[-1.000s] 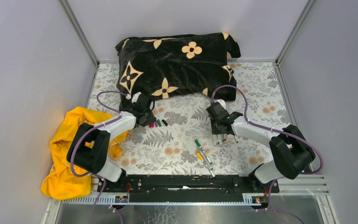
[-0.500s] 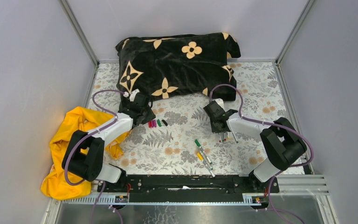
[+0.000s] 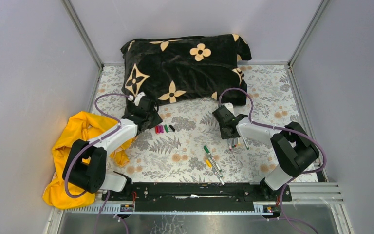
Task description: Open the pen caps
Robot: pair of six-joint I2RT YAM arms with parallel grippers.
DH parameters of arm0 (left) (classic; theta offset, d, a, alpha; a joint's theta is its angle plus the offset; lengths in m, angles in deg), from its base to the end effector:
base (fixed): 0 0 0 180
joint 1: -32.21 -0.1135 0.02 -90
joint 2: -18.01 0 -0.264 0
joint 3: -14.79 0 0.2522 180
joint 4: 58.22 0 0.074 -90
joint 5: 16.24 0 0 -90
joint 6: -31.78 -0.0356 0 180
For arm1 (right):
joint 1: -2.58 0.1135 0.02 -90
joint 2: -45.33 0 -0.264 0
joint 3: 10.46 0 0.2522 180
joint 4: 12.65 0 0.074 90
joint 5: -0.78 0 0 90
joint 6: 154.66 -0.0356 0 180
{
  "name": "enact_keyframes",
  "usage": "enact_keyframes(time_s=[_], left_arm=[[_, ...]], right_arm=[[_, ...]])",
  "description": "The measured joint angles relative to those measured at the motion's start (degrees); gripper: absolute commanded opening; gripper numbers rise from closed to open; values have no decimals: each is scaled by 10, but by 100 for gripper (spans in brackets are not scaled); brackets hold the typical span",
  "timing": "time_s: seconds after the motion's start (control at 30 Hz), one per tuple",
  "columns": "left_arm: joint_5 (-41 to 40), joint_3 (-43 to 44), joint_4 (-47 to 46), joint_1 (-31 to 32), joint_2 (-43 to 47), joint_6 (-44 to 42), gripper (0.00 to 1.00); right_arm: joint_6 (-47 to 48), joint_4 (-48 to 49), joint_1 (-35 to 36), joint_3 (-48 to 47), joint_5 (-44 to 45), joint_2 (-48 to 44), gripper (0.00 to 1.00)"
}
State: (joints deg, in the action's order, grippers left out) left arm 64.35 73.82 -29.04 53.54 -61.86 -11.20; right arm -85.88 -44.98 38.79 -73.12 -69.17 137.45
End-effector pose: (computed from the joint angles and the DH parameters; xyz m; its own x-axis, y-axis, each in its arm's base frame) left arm 0.2624 -0.0962 0.2000 -0.6776 -0.5102 -0.5297 -0.3443 0.8565 -0.3847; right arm 0.2494 0.1675 0.1586 -0.8163 -0.1763 -0.5500 -0.1381 0.9842 -0.1105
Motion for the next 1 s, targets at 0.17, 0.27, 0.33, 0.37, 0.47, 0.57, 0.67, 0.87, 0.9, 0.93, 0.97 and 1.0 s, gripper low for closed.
enact_keyframes(time_s=[0.17,0.27,0.33,0.37,0.47,0.57,0.67,0.87,0.9,0.93,0.97,1.0], left_arm=[[0,0,0,0,2,0,37],[1,0,0,0,6,1,37],[2,0,0,0,9,3,37],[2,0,0,0,11,4,37],[4,0,1,2,19,6,37],[7,0,1,5,28,8,40],[19,0,1,7,36,9,46],[67,-10,-10,8,57,14,54],[75,-14,-11,8,60,15,56],[85,-19,-14,8,65,15,57],[94,-22,-17,8,68,16,57],[104,-26,-19,8,72,18,57]], right_arm=[[0,0,0,0,0,0,30],[0,0,0,-1,0,-2,31],[3,-5,0,-1,0,-12,33],[4,-8,0,-1,0,-22,34],[10,-21,1,-7,0,-64,37],[16,-35,5,-23,-4,-99,39],[19,-51,18,-38,-19,-118,40],[18,-90,73,-40,-64,-125,42],[16,-94,81,-37,-73,-126,42],[14,-94,87,-34,-79,-129,42],[11,-94,92,-28,-89,-133,43],[7,-94,96,-18,-99,-141,43]])
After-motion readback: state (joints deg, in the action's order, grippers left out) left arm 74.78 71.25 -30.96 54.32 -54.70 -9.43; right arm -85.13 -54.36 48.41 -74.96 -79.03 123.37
